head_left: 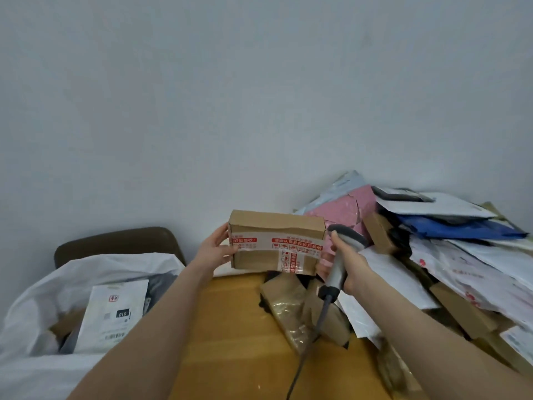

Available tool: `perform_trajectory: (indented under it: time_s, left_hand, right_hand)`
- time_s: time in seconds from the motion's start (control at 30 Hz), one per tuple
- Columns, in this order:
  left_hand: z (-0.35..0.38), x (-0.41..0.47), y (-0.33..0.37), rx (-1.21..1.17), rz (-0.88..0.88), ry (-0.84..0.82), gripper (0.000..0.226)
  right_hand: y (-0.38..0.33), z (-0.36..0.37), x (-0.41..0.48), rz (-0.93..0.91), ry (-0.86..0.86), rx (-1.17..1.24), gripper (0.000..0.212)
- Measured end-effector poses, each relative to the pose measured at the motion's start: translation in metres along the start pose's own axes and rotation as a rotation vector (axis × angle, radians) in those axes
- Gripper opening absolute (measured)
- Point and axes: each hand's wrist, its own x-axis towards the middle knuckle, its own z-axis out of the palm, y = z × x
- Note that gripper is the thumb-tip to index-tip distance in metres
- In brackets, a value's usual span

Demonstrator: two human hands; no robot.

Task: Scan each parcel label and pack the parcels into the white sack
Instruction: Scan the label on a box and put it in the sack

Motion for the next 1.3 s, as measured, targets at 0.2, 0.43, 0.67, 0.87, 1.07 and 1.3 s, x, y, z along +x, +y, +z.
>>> perform_trajectory:
  time_s: [0.2,0.43,0.67,0.87,1.07,1.3]
  left_hand:
    - [0.011,0.035,0.010,-0.467,-0.105,-0.072,0.040]
    - [0.025,0.050,0.011,-0.447,-0.179,-0.014,0.030]
    - [0.033,0.047,0.009,-0.292,-0.198,-0.052,0.024]
    - [0.044,0.044,0.006,-0.136,-0.316,0.001,0.036]
    - [0.035,0.054,0.023,-0.018,-0.142,0.100,0.031]
    - [0.060,0.065,0.056,0.241,-0.004,-0.124,0.048]
  right_hand:
    - [-0.011,0.008,0.017,-0.022,0.098,0.104,0.048]
    - [-0.023,-0.004,0.027,0.007,0.040,0.107,0.034]
    - [-0.025,-0.008,0.035,-0.188,0.105,-0.073,0.009]
    - [-0.023,-0.015,0.037,-0.258,0.083,-0.100,0.014]
    - [-0.029,-0.027,0.042,-0.306,0.083,-0.173,0.013]
    - [-0.031,-0.006,0.037,-0.364,-0.039,-0.264,0.019]
